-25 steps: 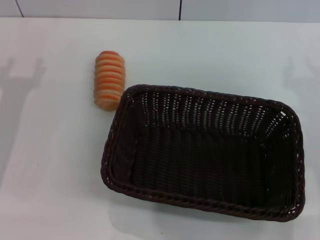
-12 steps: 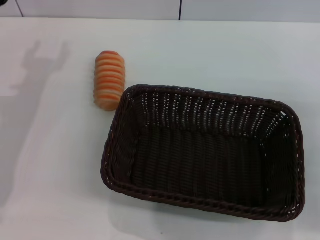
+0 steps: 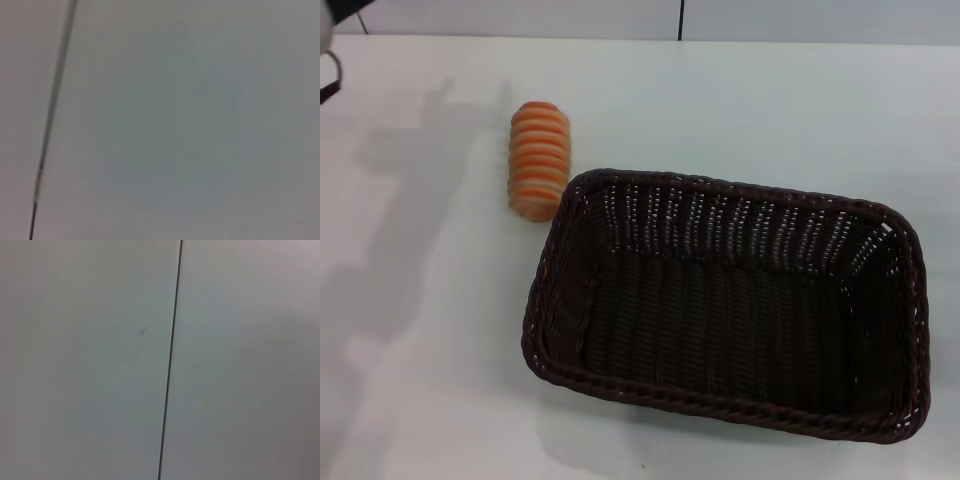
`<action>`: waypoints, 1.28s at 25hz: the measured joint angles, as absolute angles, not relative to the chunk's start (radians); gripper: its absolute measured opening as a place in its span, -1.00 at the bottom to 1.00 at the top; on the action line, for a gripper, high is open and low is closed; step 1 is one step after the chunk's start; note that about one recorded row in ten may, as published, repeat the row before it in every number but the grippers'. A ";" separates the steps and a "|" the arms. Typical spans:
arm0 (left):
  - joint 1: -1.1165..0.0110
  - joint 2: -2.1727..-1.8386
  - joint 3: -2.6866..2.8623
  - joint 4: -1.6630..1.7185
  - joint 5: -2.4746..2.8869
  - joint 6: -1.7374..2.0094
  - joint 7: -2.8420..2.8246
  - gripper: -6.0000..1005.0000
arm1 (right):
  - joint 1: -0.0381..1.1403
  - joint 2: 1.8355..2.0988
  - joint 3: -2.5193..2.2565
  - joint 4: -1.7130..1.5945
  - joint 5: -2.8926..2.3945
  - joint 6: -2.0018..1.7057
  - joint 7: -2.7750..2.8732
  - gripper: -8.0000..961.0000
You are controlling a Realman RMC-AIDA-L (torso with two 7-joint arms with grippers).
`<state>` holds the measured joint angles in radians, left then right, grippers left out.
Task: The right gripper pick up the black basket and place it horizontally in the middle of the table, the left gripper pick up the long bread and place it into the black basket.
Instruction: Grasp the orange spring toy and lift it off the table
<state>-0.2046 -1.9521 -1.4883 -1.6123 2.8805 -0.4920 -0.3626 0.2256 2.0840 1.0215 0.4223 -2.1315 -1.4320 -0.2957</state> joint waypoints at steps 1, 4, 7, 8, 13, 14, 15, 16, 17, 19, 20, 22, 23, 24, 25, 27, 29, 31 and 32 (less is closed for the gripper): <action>-0.221 -1.968 -1.505 -1.630 2.880 -0.561 -0.334 0.62 | 0.228 2.084 1.022 0.422 -2.131 -1.428 -0.295 -0.17; -0.307 -2.050 -1.601 -1.663 2.880 -0.807 -0.175 0.62 | 0.239 2.082 1.022 0.420 -2.131 -1.413 -0.294 -0.17; -0.396 -2.061 -1.628 -1.623 2.873 -0.942 -0.128 0.62 | 0.242 2.081 1.020 0.418 -2.131 -1.412 -0.291 -0.17; -0.439 -2.058 -1.628 -1.591 2.869 -0.994 -0.128 0.62 | 0.244 2.081 1.018 0.415 -2.131 -1.412 -0.289 -0.17; -0.553 -2.061 -1.635 -1.460 2.866 -1.097 -0.117 0.62 | 0.251 2.079 1.014 0.405 -2.134 -1.417 -0.288 -0.17; -0.580 -2.063 -1.635 -1.421 2.863 -1.111 -0.122 0.62 | 0.251 2.078 1.015 0.401 -2.135 -1.417 -0.288 -0.17; -0.580 -2.063 -1.635 -1.421 2.863 -1.111 -0.122 0.62 | 0.251 2.078 1.015 0.401 -2.135 -1.417 -0.288 -0.17; -0.596 -2.064 -1.635 -1.397 2.859 -1.118 -0.127 0.62 | 0.252 2.077 1.015 0.399 -2.136 -1.418 -0.288 -0.17; -0.608 -2.065 -1.635 -1.378 2.855 -1.121 -0.133 0.62 | 0.252 2.076 1.013 0.398 -2.136 -1.419 -0.288 -0.17; -0.625 -2.067 -1.631 -1.351 2.853 -1.117 -0.153 0.62 | 0.252 2.074 1.012 0.398 -2.138 -1.422 -0.287 -0.17; -0.633 -2.067 -1.627 -1.334 2.853 -1.107 -0.170 0.62 | 0.252 2.074 1.012 0.398 -2.138 -1.422 -0.287 -0.17; -0.643 -2.067 -1.622 -1.307 2.853 -1.085 -0.196 0.62 | 0.250 2.073 1.012 0.400 -2.140 -1.423 -0.287 -0.17; -0.646 -2.067 -1.620 -1.295 2.853 -1.074 -0.204 0.62 | 0.250 2.073 1.012 0.401 -2.141 -1.424 -0.287 -0.17; -0.653 -2.068 -1.613 -1.267 2.852 -1.048 -0.225 0.62 | 0.249 2.072 1.012 0.401 -2.142 -1.424 -0.287 -0.17; -0.653 -2.068 -1.613 -1.267 2.852 -1.048 -0.225 0.62 | 0.249 2.072 1.012 0.401 -2.142 -1.424 -0.287 -0.17; -0.661 -2.068 -1.607 -1.237 2.852 -1.026 -0.234 0.62 | 0.247 2.072 1.012 0.401 -2.142 -1.425 -0.287 -0.17; -0.679 -2.068 -1.605 -1.188 2.851 -1.012 -0.236 0.62 | 0.245 2.072 1.012 0.402 -2.143 -1.430 -0.287 -0.17; -0.685 -2.068 -1.605 -1.174 2.850 -1.010 -0.236 0.62 | 0.244 2.072 1.012 0.403 -2.144 -1.434 -0.287 -0.17; -0.692 -2.068 -1.605 -1.157 2.849 -1.007 -0.236 0.62 | 0.243 2.072 1.011 0.403 -2.145 -1.440 -0.287 -0.17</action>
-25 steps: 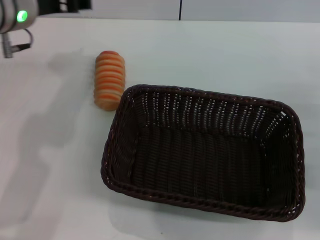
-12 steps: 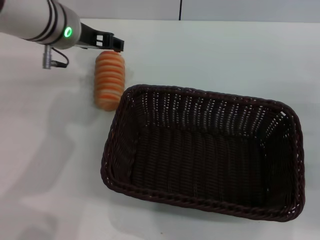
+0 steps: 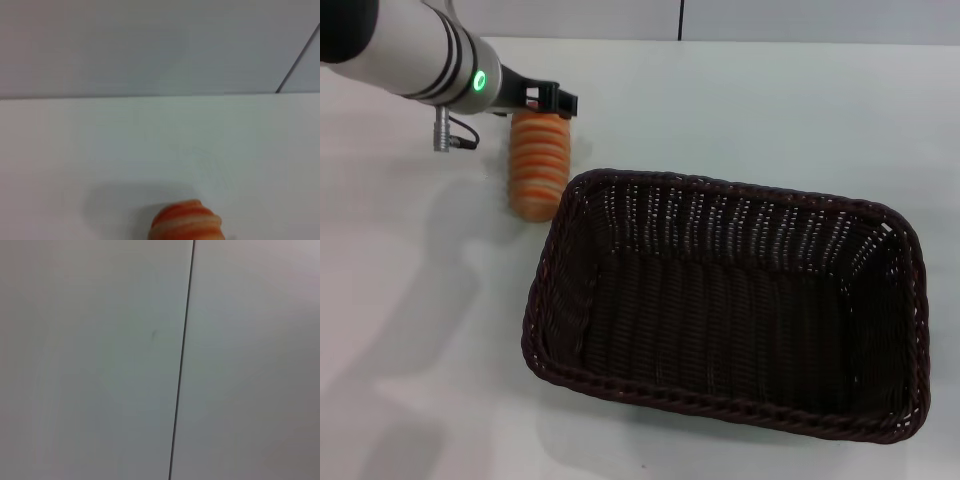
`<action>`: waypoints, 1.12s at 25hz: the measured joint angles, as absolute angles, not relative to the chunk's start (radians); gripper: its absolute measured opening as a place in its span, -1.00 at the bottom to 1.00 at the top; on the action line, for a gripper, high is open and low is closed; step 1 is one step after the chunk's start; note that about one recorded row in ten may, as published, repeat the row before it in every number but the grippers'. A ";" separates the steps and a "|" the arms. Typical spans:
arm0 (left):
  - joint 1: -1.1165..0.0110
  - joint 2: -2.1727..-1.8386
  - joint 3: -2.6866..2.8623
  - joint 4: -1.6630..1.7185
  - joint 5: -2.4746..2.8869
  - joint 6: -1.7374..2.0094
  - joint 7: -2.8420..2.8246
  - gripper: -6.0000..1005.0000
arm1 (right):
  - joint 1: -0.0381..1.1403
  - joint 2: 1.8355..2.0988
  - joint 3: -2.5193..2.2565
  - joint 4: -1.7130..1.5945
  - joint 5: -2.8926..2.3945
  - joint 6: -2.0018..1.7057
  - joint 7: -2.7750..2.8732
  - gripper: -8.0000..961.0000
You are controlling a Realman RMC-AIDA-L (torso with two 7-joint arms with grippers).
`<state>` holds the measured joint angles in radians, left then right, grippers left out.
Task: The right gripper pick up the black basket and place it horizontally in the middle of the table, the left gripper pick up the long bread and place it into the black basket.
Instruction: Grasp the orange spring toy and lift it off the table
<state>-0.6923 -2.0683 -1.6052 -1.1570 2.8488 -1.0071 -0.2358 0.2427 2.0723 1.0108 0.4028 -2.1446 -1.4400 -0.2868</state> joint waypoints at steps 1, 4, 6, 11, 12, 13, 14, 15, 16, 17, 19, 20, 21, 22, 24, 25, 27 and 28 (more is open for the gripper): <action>-0.696 -2.069 -1.605 -1.148 2.848 -1.005 -0.236 0.62 | 0.242 2.072 1.010 0.403 -2.145 -1.444 -0.287 -0.17; -0.706 -2.069 -1.606 -1.123 2.839 -0.999 -0.236 0.62 | 0.239 2.072 1.005 0.402 -2.146 -1.452 -0.287 -0.17; -0.710 -2.069 -1.605 -1.109 2.829 -0.992 -0.234 0.62 | 0.239 2.072 1.002 0.402 -2.146 -1.453 -0.287 -0.17; -0.728 -2.069 -1.597 -1.044 2.819 -0.969 -0.225 0.62 | 0.239 2.072 1.001 0.398 -2.146 -1.454 -0.278 -0.17; -0.731 -2.069 -1.585 -1.027 2.819 -0.955 -0.224 0.62 | 0.239 2.072 1.002 0.397 -2.146 -1.454 -0.272 -0.17; -0.731 -2.069 -1.585 -1.027 2.819 -0.955 -0.224 0.61 | 0.239 2.072 1.002 0.397 -2.146 -1.454 -0.272 -0.17; -0.731 -2.069 -1.579 -1.019 2.819 -0.949 -0.224 0.61 | 0.239 2.072 1.002 0.397 -2.146 -1.454 -0.270 -0.17; -0.733 -2.069 -1.573 -1.009 2.819 -0.942 -0.224 0.61 | 0.239 2.072 1.002 0.397 -2.146 -1.454 -0.269 -0.17; -0.735 -2.069 -1.570 -1.001 2.819 -0.937 -0.224 0.61 | 0.239 2.072 1.002 0.397 -2.146 -1.454 -0.268 -0.17; -0.741 -2.069 -1.566 -0.985 2.819 -0.931 -0.223 0.61 | 0.240 2.072 1.002 0.397 -2.146 -1.454 -0.268 -0.17; -0.750 -2.068 -1.563 -0.966 2.819 -0.925 -0.220 0.61 | 0.240 2.072 1.002 0.396 -2.146 -1.454 -0.268 -0.17; -0.753 -2.068 -1.562 -0.958 2.819 -0.924 -0.216 0.61 | 0.240 2.072 1.002 0.396 -2.146 -1.454 -0.268 -0.17; -0.759 -2.069 -1.562 -0.946 2.819 -0.922 -0.212 0.61 | 0.240 2.072 1.002 0.396 -2.146 -1.454 -0.268 -0.17; -0.763 -2.069 -1.561 -0.939 2.819 -0.920 -0.210 0.61 | 0.241 2.072 1.002 0.396 -2.146 -1.454 -0.267 -0.17; -0.773 -2.070 -1.558 -0.916 2.820 -0.914 -0.209 0.61 | 0.242 2.072 1.002 0.396 -2.146 -1.454 -0.267 -0.17; -0.777 -2.070 -1.555 -0.906 2.820 -0.911 -0.209 0.61 | 0.242 2.072 1.002 0.396 -2.146 -1.454 -0.267 -0.17; -0.778 -2.069 -1.553 -0.901 2.820 -0.908 -0.208 0.61 | 0.243 2.072 1.002 0.396 -2.146 -1.454 -0.267 -0.17; -0.778 -2.069 -1.553 -0.901 2.820 -0.908 -0.208 0.61 | 0.243 2.072 1.002 0.396 -2.146 -1.454 -0.267 -0.17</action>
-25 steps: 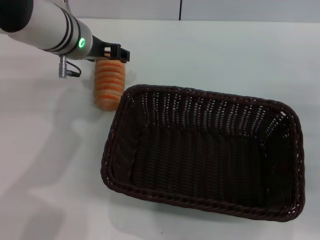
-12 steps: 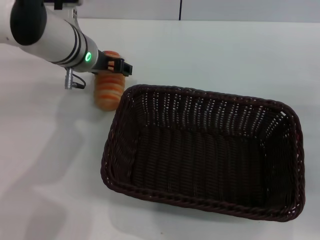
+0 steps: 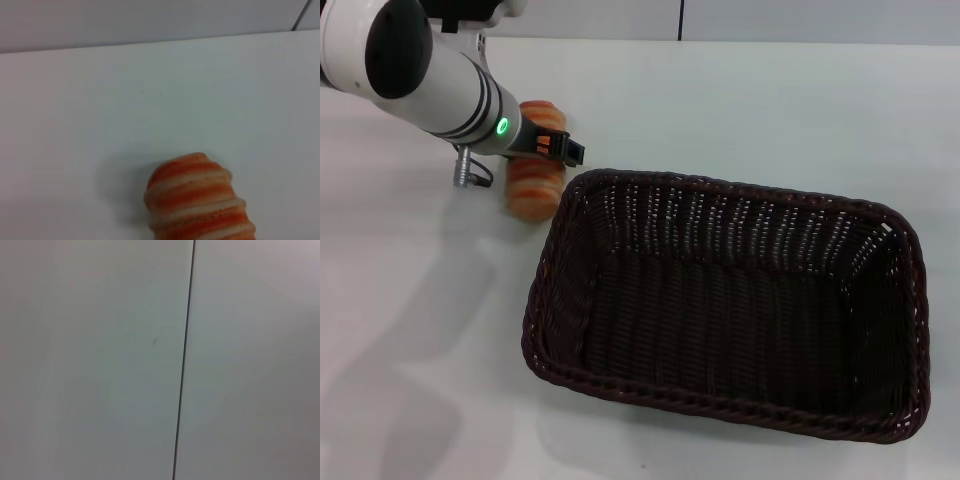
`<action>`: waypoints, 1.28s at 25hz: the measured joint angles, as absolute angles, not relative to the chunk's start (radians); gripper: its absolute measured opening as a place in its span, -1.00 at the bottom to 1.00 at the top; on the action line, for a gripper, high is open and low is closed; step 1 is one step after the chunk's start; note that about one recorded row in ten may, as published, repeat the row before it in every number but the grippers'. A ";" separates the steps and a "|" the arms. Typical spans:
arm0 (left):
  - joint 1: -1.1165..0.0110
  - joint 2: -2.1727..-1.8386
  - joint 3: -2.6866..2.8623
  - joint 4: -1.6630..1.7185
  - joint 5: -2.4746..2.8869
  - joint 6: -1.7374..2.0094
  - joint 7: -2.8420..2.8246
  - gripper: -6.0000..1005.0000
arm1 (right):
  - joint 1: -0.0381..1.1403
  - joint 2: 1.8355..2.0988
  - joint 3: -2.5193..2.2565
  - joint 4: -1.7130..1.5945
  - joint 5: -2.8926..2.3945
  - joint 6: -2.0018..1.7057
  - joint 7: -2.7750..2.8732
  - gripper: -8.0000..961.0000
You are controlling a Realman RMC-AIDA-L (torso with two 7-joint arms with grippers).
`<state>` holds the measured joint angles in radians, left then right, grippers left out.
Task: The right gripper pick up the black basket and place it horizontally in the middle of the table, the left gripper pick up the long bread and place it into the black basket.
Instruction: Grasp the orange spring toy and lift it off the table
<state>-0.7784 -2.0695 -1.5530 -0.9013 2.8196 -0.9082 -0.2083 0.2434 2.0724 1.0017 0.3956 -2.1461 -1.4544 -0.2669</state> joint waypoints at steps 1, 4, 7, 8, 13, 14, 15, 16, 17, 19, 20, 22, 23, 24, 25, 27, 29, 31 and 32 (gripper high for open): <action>-0.780 -2.069 -1.551 -0.897 2.820 -0.906 -0.208 0.61 | 0.244 2.072 1.002 0.396 -2.146 -1.454 -0.267 -0.17; -0.783 -2.070 -1.549 -0.896 2.819 -0.903 -0.185 0.61 | 0.244 2.072 1.002 0.396 -2.146 -1.454 -0.267 -0.17; -0.788 -2.070 -1.538 -0.889 2.820 -0.904 -0.168 0.61 | 0.244 2.072 1.002 0.396 -2.146 -1.454 -0.267 -0.17; -0.791 -2.070 -1.531 -0.886 2.820 -0.904 -0.167 0.61 | 0.244 2.072 1.002 0.396 -2.146 -1.454 -0.267 -0.17; -0.793 -2.070 -1.501 -0.882 2.827 -0.903 -0.167 0.56 | 0.244 2.072 1.002 0.396 -2.146 -1.454 -0.267 -0.17; -0.793 -2.070 -1.501 -0.882 2.827 -0.903 -0.167 0.52 | 0.244 2.072 1.002 0.396 -2.146 -1.455 -0.267 -0.17; -0.793 -2.069 -1.499 -0.881 2.827 -0.902 -0.167 0.47 | 0.244 2.072 1.002 0.396 -2.146 -1.458 -0.267 -0.17; -0.793 -2.069 -1.499 -0.881 2.827 -0.902 -0.167 0.42 | 0.244 2.072 1.002 0.396 -2.146 -1.461 -0.267 -0.17; -0.792 -2.069 -1.499 -0.881 2.827 -0.902 -0.167 0.38 | 0.244 2.072 1.002 0.396 -2.146 -1.463 -0.267 -0.17; -0.790 -2.069 -1.499 -0.885 2.827 -0.901 -0.167 0.31 | 0.243 2.072 1.003 0.396 -2.146 -1.465 -0.267 -0.17; -0.781 -2.068 -1.498 -0.903 2.827 -0.896 -0.160 0.29 | 0.243 2.072 1.004 0.396 -2.146 -1.465 -0.267 -0.17; -0.766 -2.066 -1.498 -0.937 2.827 -0.886 -0.135 0.24 | 0.243 2.072 1.005 0.396 -2.146 -1.465 -0.267 -0.17; -0.753 -2.065 -1.501 -0.967 2.827 -0.881 -0.112 0.22 | 0.243 2.072 1.006 0.396 -2.146 -1.464 -0.266 -0.17; -0.753 -2.065 -1.501 -0.967 2.827 -0.881 -0.112 0.21 | 0.244 2.072 1.007 0.396 -2.146 -1.462 -0.266 -0.17; -0.736 -2.064 -1.508 -1.001 2.826 -0.877 -0.084 0.20 | 0.246 2.072 1.007 0.395 -2.146 -1.460 -0.266 -0.17; -0.677 -2.062 -1.544 -1.119 2.818 -0.876 0.026 0.18 | 0.254 2.072 1.010 0.389 -2.145 -1.456 -0.265 -0.17; -0.620 -2.062 -1.574 -1.229 2.808 -0.887 0.118 0.16 | 0.256 2.072 1.011 0.386 -2.143 -1.455 -0.265 -0.17; -0.558 -2.061 -1.598 -1.350 2.785 -0.913 0.211 0.13 | 0.262 2.072 1.014 0.381 -2.138 -1.455 -0.265 -0.17; -0.521 -2.060 -1.613 -1.432 2.759 -0.939 0.274 0.12 | 0.266 2.072 1.017 0.377 -2.137 -1.455 -0.265 -0.17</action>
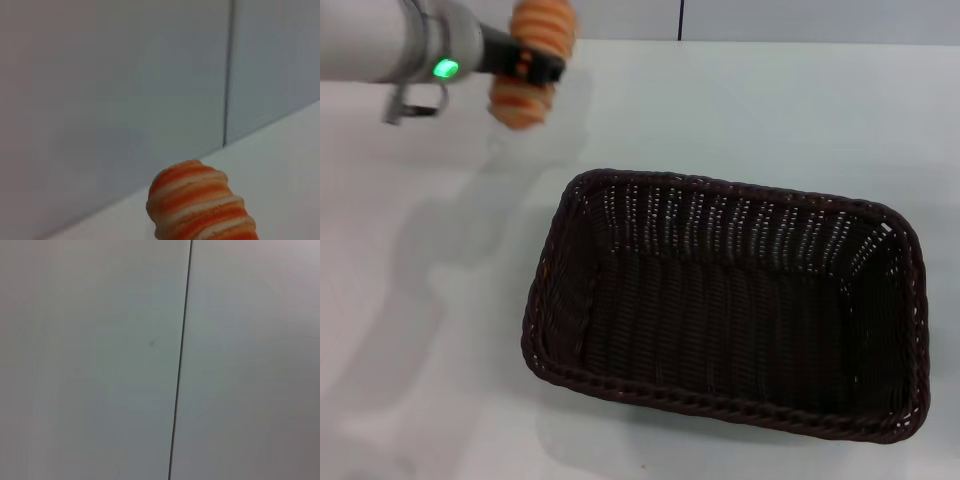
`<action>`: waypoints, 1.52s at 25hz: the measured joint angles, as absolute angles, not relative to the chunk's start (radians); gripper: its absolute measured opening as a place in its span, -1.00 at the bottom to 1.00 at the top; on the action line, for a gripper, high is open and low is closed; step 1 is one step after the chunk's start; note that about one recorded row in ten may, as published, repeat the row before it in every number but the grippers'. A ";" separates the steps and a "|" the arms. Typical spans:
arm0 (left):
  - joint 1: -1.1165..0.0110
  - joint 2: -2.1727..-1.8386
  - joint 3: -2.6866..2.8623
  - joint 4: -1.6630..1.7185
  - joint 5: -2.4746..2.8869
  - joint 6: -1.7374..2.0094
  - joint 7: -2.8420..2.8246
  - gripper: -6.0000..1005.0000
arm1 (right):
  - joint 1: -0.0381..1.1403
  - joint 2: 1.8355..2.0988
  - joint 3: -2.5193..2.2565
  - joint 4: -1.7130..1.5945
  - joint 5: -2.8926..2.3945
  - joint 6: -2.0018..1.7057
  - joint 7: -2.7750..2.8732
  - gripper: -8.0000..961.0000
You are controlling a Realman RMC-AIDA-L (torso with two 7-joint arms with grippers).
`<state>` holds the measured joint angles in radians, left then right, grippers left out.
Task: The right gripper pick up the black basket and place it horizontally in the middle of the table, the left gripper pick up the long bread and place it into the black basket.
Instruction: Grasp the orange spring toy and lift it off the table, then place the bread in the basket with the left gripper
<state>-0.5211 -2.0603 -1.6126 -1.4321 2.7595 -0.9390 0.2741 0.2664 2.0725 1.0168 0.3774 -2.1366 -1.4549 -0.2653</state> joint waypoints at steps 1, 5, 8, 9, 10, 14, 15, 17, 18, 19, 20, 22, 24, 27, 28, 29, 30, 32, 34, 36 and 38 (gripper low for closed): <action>-0.491 -2.060 -1.626 -1.507 2.730 -0.972 0.333 0.11 | 0.271 2.073 1.020 0.371 -2.136 -1.455 -0.265 -0.17; -0.439 -2.059 -1.656 -1.653 2.632 -1.091 0.472 0.04 | 0.294 2.075 1.036 0.341 -2.135 -1.450 -0.265 -0.17; -0.403 -2.058 -1.673 -1.784 2.528 -1.271 0.597 0.00 | 0.299 2.076 1.050 0.339 -2.135 -1.441 -0.265 -0.17; -0.394 -2.059 -1.673 -1.824 2.490 -1.335 0.631 -0.01 | 0.300 2.076 1.054 0.339 -2.135 -1.437 -0.265 -0.17; -0.394 -2.059 -1.673 -1.824 2.490 -1.335 0.631 -0.03 | 0.300 2.076 1.060 0.339 -2.135 -1.433 -0.266 -0.17; -0.398 -2.061 -1.667 -1.893 2.326 -1.555 0.731 -0.10 | 0.304 2.075 1.078 0.339 -2.135 -1.414 -0.266 -0.17; -0.402 -2.061 -1.667 -1.894 2.293 -1.582 0.745 -0.12 | 0.304 2.075 1.080 0.339 -2.135 -1.411 -0.266 -0.17; -0.406 -2.061 -1.667 -1.895 2.248 -1.612 0.761 -0.16 | 0.304 2.074 1.084 0.339 -2.135 -1.407 -0.266 -0.17; -0.407 -2.061 -1.667 -1.895 2.222 -1.622 0.769 -0.18 | 0.305 2.074 1.087 0.339 -2.135 -1.405 -0.266 -0.17; -0.407 -2.061 -1.667 -1.895 2.222 -1.622 0.769 -0.20 | 0.305 2.074 1.088 0.339 -2.135 -1.405 -0.266 -0.17; -0.410 -2.062 -1.667 -1.893 2.181 -1.630 0.773 -0.22 | 0.305 2.075 1.089 0.339 -2.135 -1.405 -0.266 -0.17; -0.418 -2.065 -1.647 -1.859 2.104 -1.616 0.778 -0.23 | 0.305 2.075 1.089 0.339 -2.135 -1.404 -0.267 -0.17; -0.422 -2.065 -1.615 -1.834 2.079 -1.597 0.792 -0.23 | 0.305 2.076 1.089 0.339 -2.135 -1.404 -0.268 -0.17; -0.428 -2.064 -1.591 -1.814 2.081 -1.580 0.795 -0.22 | 0.302 2.077 1.085 0.342 -2.137 -1.406 -0.271 -0.17; -0.429 -2.064 -1.588 -1.811 2.081 -1.577 0.795 -0.22 | 0.302 2.077 1.083 0.342 -2.138 -1.407 -0.271 -0.17; -0.431 -2.064 -1.587 -1.808 2.081 -1.572 0.795 -0.22 | 0.301 2.077 1.083 0.343 -2.138 -1.408 -0.272 -0.17; -0.430 -2.064 -1.586 -1.808 2.081 -1.568 0.795 -0.22 | 0.301 2.077 1.083 0.342 -2.138 -1.408 -0.272 -0.17; -0.427 -2.064 -1.584 -1.808 2.082 -1.556 0.795 -0.21 | 0.301 2.077 1.083 0.340 -2.139 -1.408 -0.272 -0.17; -0.422 -2.064 -1.584 -1.809 2.084 -1.540 0.795 0.07 | 0.301 2.077 1.082 0.340 -2.141 -1.409 -0.271 -0.17; -0.418 -2.063 -1.588 -1.806 2.098 -1.517 0.795 0.30 | 0.301 2.077 1.080 0.339 -2.142 -1.410 -0.271 -0.17; -0.410 -2.063 -1.593 -1.792 2.130 -1.464 0.794 0.47 | 0.302 2.077 1.080 0.339 -2.142 -1.410 -0.271 -0.17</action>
